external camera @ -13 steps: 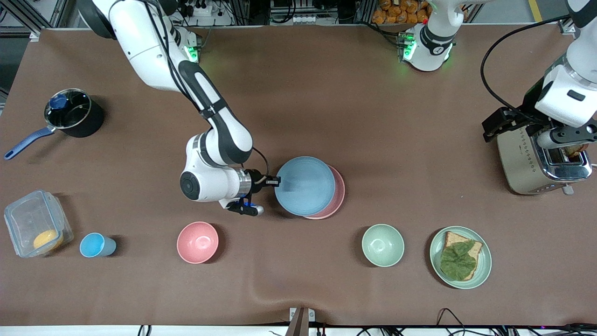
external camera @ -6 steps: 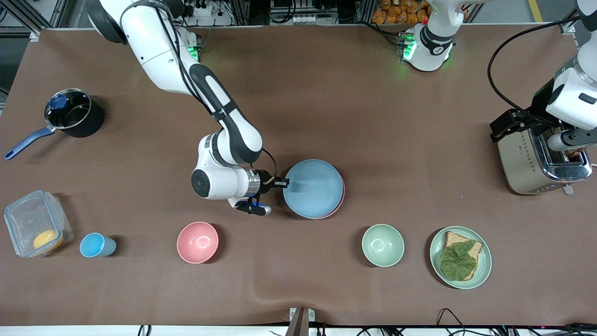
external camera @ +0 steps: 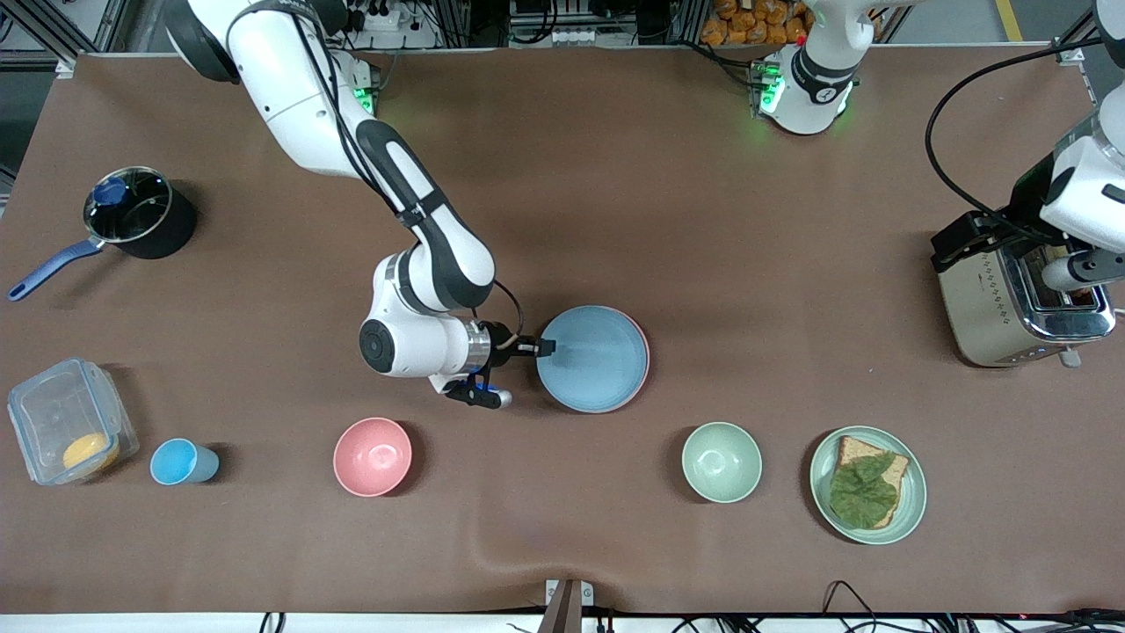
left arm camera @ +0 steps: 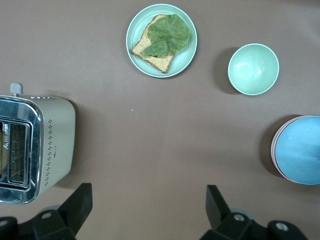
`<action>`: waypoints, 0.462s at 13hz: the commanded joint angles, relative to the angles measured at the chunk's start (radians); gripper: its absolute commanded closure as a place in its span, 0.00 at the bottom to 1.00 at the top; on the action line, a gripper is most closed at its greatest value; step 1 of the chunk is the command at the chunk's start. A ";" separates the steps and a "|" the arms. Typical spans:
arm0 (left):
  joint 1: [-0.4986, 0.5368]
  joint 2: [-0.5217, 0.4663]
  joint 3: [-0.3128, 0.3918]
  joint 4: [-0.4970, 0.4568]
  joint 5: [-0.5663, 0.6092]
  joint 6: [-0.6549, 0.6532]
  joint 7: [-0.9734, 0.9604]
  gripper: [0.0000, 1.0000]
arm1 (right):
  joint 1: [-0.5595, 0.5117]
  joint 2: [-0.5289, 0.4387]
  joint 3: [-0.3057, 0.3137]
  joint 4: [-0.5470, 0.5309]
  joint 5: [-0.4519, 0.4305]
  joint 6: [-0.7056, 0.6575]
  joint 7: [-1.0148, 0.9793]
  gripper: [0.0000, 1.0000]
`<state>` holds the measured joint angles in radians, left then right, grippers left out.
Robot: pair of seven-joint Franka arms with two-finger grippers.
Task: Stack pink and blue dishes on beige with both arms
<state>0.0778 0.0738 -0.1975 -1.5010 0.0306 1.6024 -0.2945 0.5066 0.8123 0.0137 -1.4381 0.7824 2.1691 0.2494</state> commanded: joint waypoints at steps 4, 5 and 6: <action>0.014 -0.008 0.001 0.001 -0.038 -0.005 0.038 0.00 | -0.063 -0.067 -0.038 0.010 -0.021 -0.161 -0.001 0.00; 0.013 -0.009 0.001 0.004 -0.038 -0.006 0.040 0.00 | -0.071 -0.088 -0.058 0.010 -0.055 -0.205 -0.001 0.00; 0.013 -0.009 0.000 0.004 -0.037 -0.007 0.044 0.00 | -0.079 -0.108 -0.086 0.010 -0.092 -0.254 -0.002 0.00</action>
<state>0.0842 0.0738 -0.1975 -1.5004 0.0170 1.6026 -0.2856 0.4507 0.7633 -0.0454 -1.4088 0.7471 1.9910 0.2468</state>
